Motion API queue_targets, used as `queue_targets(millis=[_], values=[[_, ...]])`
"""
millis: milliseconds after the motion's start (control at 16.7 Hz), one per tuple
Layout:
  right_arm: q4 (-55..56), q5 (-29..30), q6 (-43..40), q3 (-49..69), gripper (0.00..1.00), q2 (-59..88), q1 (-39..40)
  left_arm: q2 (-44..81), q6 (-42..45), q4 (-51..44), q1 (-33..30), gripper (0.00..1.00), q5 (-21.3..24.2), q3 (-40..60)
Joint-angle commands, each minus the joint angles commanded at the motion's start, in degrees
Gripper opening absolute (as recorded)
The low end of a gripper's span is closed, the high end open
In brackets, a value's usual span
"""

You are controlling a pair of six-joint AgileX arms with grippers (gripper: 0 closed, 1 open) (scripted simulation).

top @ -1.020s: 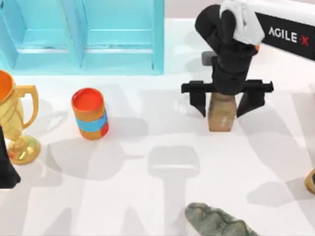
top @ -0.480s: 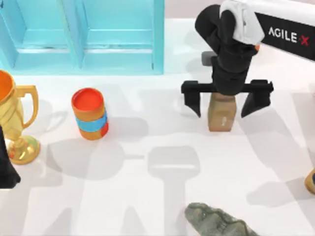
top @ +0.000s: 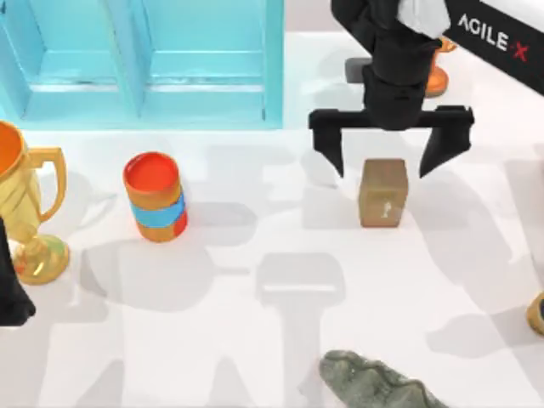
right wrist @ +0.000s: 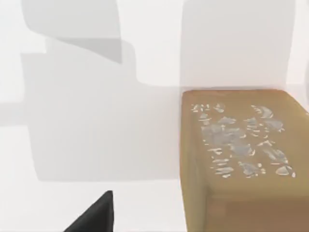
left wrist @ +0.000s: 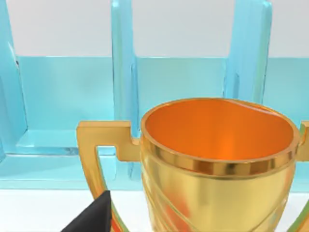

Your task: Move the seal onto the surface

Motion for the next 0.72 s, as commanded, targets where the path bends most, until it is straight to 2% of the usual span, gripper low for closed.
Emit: queue_targets(millis=[360, 540, 720], values=[[-20.45, -0.21, -0.35, 28.18, 1.00, 4.99, 0.04, 0.00, 0.00, 0.00, 0.00, 1.00, 0.00, 0.00], [-27.21, -0.02, -0.57, 35.78, 1.00, 6.06, -0.05, 0.00, 0.00, 0.00, 0.00, 1.00, 0.00, 0.00], [-29.25, 0.07, -0.67, 38.06, 1.00, 6.32, -0.09, 0.00, 0.00, 0.00, 0.00, 1.00, 0.00, 0.00]])
